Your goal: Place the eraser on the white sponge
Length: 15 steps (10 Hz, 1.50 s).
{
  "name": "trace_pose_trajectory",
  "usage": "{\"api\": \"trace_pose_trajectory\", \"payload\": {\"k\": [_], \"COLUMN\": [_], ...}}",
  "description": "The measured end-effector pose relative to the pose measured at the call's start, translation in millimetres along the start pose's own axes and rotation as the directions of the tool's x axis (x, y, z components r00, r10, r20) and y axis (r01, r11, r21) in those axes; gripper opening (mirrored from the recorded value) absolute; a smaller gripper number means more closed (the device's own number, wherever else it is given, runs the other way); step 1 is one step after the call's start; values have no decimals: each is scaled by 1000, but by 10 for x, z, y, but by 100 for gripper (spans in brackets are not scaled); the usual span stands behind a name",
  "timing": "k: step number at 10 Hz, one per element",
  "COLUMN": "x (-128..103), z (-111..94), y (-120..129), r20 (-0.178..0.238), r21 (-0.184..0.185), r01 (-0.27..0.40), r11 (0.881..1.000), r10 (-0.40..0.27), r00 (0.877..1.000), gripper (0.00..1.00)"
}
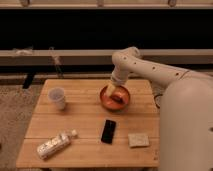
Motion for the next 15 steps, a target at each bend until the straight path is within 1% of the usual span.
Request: {"api": "trace_pose_trajectory", "payload": {"k": [9,11,12,13,14,15], "x": [1,13,78,152,283,491], "z": [1,11,27,36,43,43], "y": [0,8,17,98,219,334], "r20": [0,-7,-34,-62,-92,-124], "r21": [0,8,39,64,86,112], "r01": [0,-2,-9,-17,-31,-56], "r11": [1000,1000,999,998,996,992], "r10": [0,2,10,21,39,69], "r00": [1000,1000,999,998,995,990], "gripper": [78,78,78,78,78,78]}}
